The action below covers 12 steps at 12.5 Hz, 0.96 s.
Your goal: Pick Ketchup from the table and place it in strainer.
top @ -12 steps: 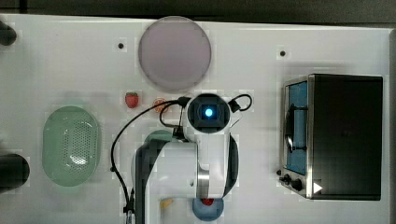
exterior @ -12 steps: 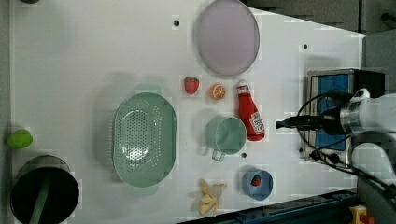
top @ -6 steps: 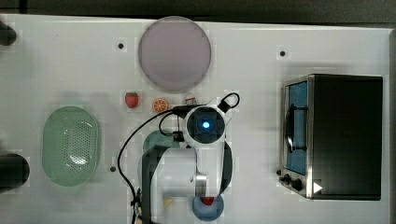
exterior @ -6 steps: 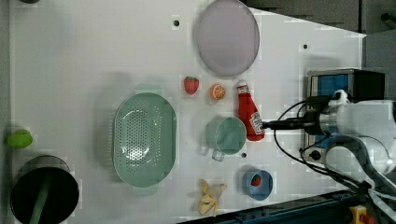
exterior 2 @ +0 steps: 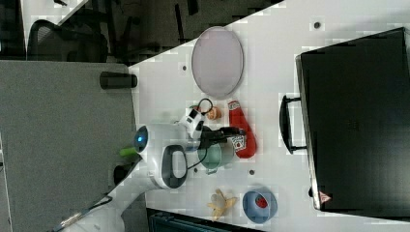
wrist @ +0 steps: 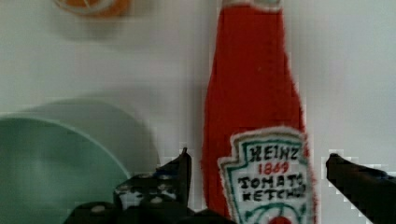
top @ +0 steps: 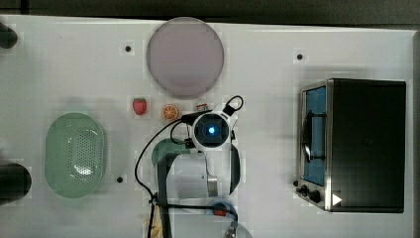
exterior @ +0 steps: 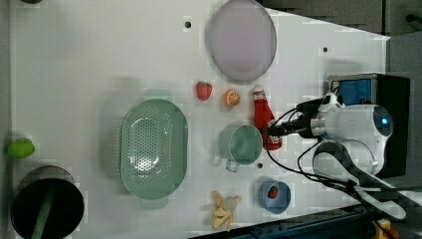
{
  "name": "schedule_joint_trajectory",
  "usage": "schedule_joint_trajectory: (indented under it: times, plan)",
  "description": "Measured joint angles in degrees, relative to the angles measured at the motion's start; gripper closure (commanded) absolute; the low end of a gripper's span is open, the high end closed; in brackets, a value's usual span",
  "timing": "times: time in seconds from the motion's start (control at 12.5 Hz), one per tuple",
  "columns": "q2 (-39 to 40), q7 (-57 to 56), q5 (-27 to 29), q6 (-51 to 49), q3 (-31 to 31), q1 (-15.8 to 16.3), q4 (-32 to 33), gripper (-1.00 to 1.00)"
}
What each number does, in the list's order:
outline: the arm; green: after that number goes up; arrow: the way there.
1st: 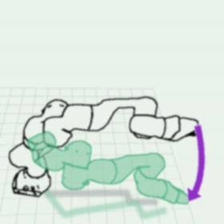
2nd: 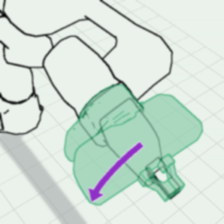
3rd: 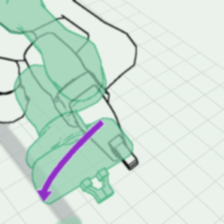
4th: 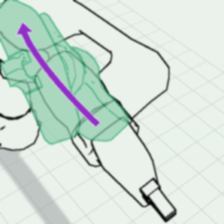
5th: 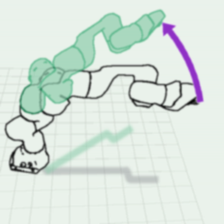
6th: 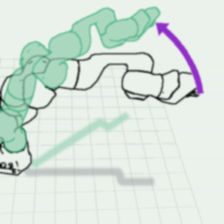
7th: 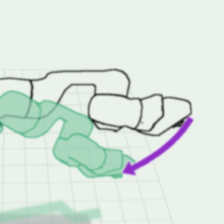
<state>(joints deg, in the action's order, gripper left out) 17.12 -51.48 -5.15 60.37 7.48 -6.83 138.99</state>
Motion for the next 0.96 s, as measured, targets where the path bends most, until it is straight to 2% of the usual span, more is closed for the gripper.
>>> schedule_joint_trajectory:
  times: [0.24, 0.32, 0.56, 0.96]
  plan:
    - [2.80, -0.03, 0.10, 0.90, 0.19, -0.34, -0.22, -1.00]
    - [3.37, -0.08, -0.02, 1.01, 0.22, -0.55, -0.67, -0.92]
    - [3.75, -0.45, -0.40, 2.35, 0.12, -0.55, -0.56, -0.25]
    - [3.36, -0.48, -0.33, 2.74, -0.51, 0.12, -1.01, -0.25]
